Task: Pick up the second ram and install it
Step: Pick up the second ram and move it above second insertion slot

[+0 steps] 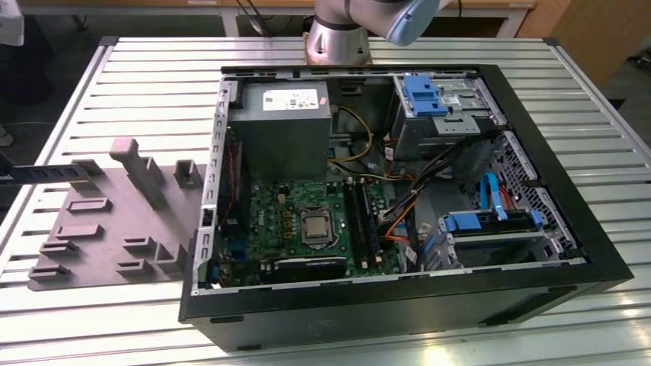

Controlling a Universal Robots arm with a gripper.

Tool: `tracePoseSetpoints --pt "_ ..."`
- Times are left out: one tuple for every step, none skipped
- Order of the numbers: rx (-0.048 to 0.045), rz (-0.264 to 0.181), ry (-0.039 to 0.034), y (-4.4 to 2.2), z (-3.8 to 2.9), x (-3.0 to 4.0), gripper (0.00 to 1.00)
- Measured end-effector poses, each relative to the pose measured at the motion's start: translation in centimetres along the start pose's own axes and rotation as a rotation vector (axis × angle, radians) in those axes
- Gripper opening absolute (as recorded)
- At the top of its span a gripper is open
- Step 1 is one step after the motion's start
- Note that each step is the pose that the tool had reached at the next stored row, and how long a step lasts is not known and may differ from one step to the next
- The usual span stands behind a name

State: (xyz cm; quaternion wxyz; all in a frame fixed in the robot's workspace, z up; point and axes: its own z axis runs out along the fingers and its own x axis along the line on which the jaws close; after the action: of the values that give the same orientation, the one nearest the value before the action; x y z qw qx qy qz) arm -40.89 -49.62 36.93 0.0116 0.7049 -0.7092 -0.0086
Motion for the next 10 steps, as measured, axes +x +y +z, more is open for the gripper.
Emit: tracePoseSetpoints --pt "0.0002 0.000 -0.0001 0.00 -0.11 0.00 0.11" --pt "0.0002 0.000 -0.0002 0.01 -0.22 0.00 0.11" --pt "0.0002 0.000 -0.0003 0.01 -0.34 0.00 0.11" --pt "0.0003 0.000 -0.0003 0.01 -0.45 0.00 0.11" --pt "0.0003 0.000 -0.0004 0.02 -0.57 0.00 0.11" --pt "0.0003 0.000 -0.0004 0.02 -0.69 0.00 0.11" --pt "0.0004 0.000 -0.0005 0.02 -0.81 0.00 0.11" --pt "0.0005 0.000 -0.0005 0.02 -0.92 0.01 0.11" --pt "0.0005 0.000 -0.0006 0.03 -1.05 0.00 0.11" --pt "0.0006 0.000 -0.0007 0.03 -1.17 0.00 0.11"
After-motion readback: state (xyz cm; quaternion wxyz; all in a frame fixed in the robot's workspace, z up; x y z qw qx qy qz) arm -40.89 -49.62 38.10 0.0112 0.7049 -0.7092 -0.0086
